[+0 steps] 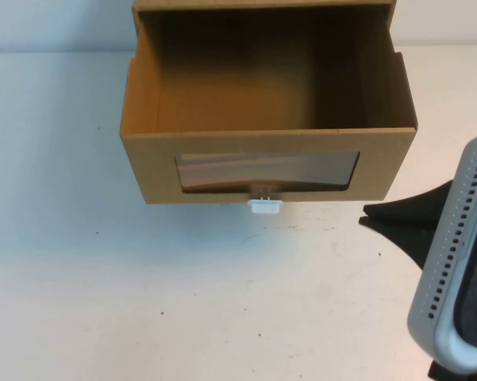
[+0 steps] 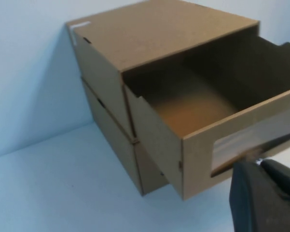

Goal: Open the shoe box
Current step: 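Pull the top drawer of the cardboard box fully open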

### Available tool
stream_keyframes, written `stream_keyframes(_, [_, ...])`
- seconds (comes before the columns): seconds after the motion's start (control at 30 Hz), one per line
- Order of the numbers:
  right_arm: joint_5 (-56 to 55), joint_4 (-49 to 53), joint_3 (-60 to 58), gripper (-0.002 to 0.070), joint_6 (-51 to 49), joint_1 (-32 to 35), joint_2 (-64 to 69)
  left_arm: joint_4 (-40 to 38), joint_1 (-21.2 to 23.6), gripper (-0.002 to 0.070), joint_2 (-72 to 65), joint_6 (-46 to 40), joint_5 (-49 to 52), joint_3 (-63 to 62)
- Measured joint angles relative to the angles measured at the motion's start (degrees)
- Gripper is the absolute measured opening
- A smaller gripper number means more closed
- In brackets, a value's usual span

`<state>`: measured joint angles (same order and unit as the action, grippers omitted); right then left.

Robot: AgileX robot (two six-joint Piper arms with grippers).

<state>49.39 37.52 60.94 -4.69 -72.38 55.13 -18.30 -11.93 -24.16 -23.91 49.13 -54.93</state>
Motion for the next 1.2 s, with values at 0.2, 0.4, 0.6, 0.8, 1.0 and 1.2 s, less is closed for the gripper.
stream_keyframes(0.2, [-1.1, 2.4, 0.0, -0.0013, 0.0, 0.0, 0.0, 0.1, 0.0, -0.0005, 10.9, 0.1, -15.9, 18.4])
stream_keyframes(0.4, [-1.2, 2.5, 0.0, -0.0013, 0.0, 0.0, 0.0, 0.1, 0.0, -0.0006, 13.1, 0.2, -21.5, 22.0])
stream_keyframes(0.6, [-1.5, 2.5, 0.0, -0.0014, 0.0, 0.0, 0.0, 0.1, 0.0, -0.0006, 13.1, 0.2, -21.9, 22.2])
stream_keyframes(0.8, [-1.5, 2.5, 0.0, -0.0013, 0.0, 0.0, 0.0, 0.1, 0.0, -0.0006, 13.1, 0.2, -21.9, 22.2])
stream_keyframes(1.0, [-1.5, 2.5, 0.0, -0.0013, 0.0, 0.0, 0.0, 0.1, 0.0, -0.0006, 13.1, 0.2, -21.9, 22.2])
stream_keyframes(1.2, [-1.5, 2.5, 0.0, -0.0014, 0.0, 0.0, 0.0, 4.4, 0.0, -0.0006, 13.5, 0.2, -25.7, 27.4])
